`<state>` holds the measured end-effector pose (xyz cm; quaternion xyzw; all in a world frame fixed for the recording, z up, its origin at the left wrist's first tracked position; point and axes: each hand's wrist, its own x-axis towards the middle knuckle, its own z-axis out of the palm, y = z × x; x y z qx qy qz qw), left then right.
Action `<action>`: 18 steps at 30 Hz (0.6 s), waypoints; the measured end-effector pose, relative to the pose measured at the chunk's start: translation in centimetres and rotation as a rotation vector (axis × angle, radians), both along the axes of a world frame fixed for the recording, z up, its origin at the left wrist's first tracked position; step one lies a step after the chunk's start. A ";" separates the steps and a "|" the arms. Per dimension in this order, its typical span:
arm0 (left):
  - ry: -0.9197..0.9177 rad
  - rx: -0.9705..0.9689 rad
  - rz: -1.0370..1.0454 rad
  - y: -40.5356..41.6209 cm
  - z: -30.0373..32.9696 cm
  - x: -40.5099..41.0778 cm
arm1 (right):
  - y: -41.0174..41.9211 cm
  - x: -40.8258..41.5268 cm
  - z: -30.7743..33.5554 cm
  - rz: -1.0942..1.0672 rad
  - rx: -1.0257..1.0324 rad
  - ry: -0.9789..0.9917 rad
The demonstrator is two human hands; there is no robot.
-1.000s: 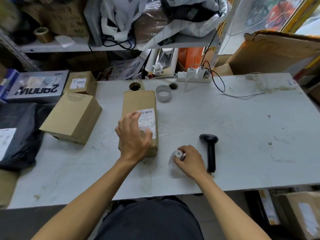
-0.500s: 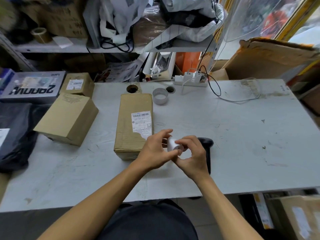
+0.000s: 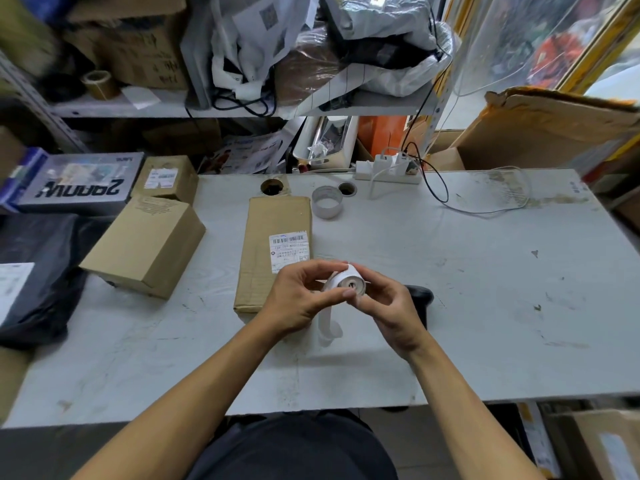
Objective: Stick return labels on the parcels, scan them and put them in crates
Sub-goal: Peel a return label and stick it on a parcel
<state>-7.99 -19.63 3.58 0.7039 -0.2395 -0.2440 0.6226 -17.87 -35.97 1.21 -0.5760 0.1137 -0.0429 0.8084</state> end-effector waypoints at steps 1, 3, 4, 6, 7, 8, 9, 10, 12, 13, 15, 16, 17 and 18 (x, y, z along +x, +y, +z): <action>-0.034 0.020 0.012 0.1 -0.1 0.1 | 0.2 0.2 0.2 0.013 0.056 0.005; -0.091 0.055 0.023 0.2 -0.3 0.3 | 0.5 0.5 0.5 0.050 0.157 0.023; -0.114 0.067 0.018 0.3 -0.3 0.3 | 0.7 0.6 0.5 0.064 0.199 0.032; -0.122 0.072 0.007 0.5 -0.5 0.5 | 0.9 0.8 0.5 0.069 0.242 0.050; -0.114 0.071 -0.001 0.5 -0.5 0.6 | 1.0 0.9 0.5 0.058 0.240 0.061; -0.108 0.070 -0.008 0.6 -0.5 0.8 | 1.0 1.0 0.5 0.046 0.232 0.074; -0.113 0.072 -0.014 0.7 -0.5 1.0 | 0.8 1.1 0.4 0.037 0.229 0.089; -0.119 0.074 -0.012 0.9 -0.4 1.3 | 0.6 1.1 0.5 0.027 0.235 0.101; -0.116 0.069 0.003 1.5 -0.3 2.0 | -0.2 0.9 0.6 0.014 0.236 0.113; -0.112 0.068 0.008 1.8 -0.2 2.3 | -0.7 0.7 0.7 0.018 0.221 0.116; -0.145 0.072 -0.005 2.5 0.1 3.0 | -1.6 0.2 1.0 0.056 0.175 0.134; -0.182 0.077 -0.023 2.8 0.2 3.3 | -2.0 0.0 1.1 0.080 0.147 0.148; -0.221 0.082 -0.047 3.0 0.3 3.5 | -2.3 -0.2 1.1 0.098 0.125 0.158; -0.256 0.093 -0.073 3.1 0.4 3.6 | -2.6 -0.3 1.0 0.105 0.114 0.161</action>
